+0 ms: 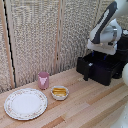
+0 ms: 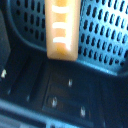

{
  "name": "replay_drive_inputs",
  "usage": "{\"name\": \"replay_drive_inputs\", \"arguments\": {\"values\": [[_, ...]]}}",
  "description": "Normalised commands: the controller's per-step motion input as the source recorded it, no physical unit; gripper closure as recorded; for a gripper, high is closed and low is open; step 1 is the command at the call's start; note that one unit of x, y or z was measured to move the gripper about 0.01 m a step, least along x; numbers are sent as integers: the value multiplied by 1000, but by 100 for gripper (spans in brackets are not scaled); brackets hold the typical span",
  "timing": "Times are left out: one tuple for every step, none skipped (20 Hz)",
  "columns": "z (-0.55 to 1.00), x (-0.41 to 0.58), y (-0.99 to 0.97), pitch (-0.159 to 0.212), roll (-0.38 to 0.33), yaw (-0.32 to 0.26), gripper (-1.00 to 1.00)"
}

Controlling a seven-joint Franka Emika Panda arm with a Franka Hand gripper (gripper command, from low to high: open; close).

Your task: Extend the gripper towards the air fryer handle. Grasp the air fryer handle and pull it to open the air fryer. Release the air fryer handle and move the gripper to the bread. Grasp the bread with the gripper and move it to the air fryer basket. Release the bread inside the air fryer and retract the gripper.

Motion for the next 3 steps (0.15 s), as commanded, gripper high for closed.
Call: {"name": "replay_drive_inputs", "arguments": {"values": [[406,0,237,9,55,-123,-100],[486,0,214,15,95,-103,-100],[497,37,271,61,83,-83,-100]]}}
